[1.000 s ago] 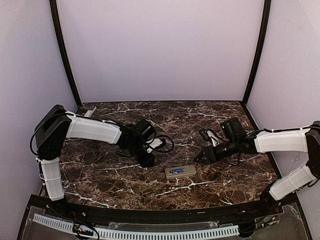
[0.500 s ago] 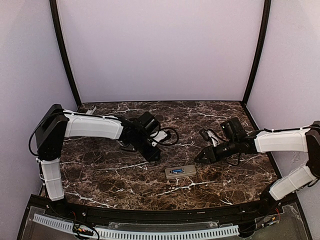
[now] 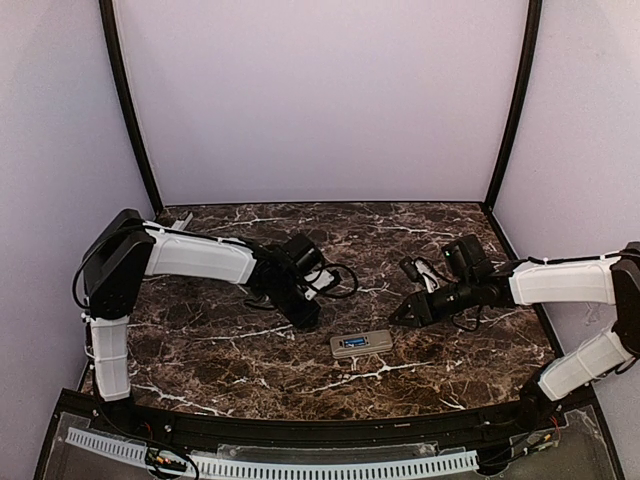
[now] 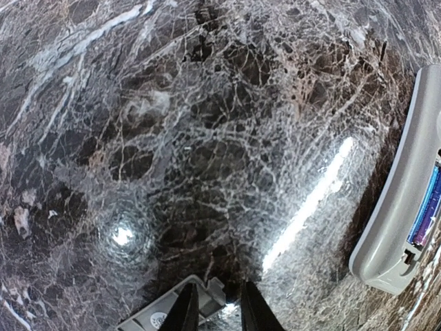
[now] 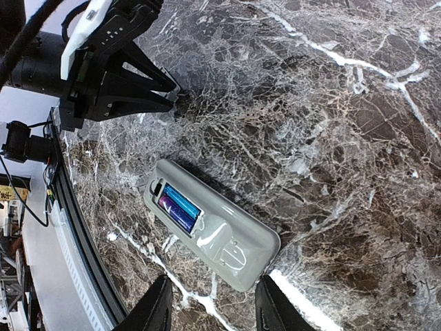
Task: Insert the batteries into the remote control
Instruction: Pick up the battery cover from the center of the board.
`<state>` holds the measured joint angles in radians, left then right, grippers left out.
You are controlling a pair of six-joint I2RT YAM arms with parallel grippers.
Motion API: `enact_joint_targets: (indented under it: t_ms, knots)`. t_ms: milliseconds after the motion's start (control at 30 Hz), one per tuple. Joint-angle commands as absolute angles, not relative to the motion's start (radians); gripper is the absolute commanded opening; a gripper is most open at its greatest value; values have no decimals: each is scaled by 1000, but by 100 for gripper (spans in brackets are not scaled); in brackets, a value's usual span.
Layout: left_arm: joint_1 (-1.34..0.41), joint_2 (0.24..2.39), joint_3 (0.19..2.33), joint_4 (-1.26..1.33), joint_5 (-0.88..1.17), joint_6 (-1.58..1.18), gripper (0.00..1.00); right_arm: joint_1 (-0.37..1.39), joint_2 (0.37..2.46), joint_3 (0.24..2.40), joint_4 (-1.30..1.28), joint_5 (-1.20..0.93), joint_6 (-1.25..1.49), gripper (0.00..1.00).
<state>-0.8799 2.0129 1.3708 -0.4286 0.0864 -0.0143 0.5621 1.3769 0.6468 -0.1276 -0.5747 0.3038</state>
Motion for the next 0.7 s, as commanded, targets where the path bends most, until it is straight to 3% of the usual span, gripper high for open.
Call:
enact_joint_targets:
  t_ms: [0, 400, 667]
  knots:
    - [-887, 2023, 1377, -437, 78, -29, 21, 555, 1375, 645, -128, -569, 291, 40]
    - [-894, 2012, 1387, -462, 87, -39, 2, 554, 1375, 657, -128, -565, 255, 40]
    - [-892, 1896, 1409, -458, 173, -78, 0, 554, 1278, 698, -93, -505, 152, 44]
